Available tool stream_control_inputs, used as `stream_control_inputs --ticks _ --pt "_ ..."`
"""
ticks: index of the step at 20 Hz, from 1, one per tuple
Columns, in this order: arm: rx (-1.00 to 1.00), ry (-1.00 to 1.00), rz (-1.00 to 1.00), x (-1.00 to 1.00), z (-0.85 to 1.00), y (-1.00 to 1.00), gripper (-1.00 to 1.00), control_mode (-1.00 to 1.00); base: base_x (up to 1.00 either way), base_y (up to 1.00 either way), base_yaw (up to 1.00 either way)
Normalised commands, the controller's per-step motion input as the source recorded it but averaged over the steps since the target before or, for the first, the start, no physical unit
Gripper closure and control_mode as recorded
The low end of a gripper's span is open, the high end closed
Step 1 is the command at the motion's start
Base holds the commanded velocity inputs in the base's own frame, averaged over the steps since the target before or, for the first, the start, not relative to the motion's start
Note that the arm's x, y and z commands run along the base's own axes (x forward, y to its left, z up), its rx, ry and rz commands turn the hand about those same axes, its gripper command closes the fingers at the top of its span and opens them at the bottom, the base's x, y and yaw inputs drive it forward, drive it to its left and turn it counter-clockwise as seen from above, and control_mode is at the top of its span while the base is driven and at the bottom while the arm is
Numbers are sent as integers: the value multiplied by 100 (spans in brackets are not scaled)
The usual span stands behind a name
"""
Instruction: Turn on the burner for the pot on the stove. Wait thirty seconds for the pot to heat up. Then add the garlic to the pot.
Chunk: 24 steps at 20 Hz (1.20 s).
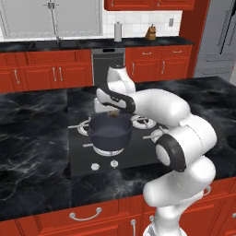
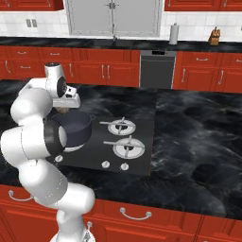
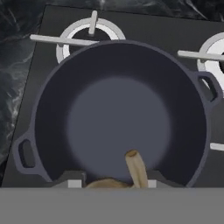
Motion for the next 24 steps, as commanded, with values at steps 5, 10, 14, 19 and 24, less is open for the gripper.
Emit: stream_control_inputs --ticks 5,10,14,19,24 --pt "-3 0 6 0 -32 0 100 -100 0 0 0" --pt "-2 0 4 0 -35 0 100 -100 0 0 0" --pt "0 0 4 0 -33 0 100 -100 0 0 0" --pt "0 0 3 5 -30 0 100 -100 0 0 0" --pt "0 0 0 24 -15 0 100 -100 0 0 0"
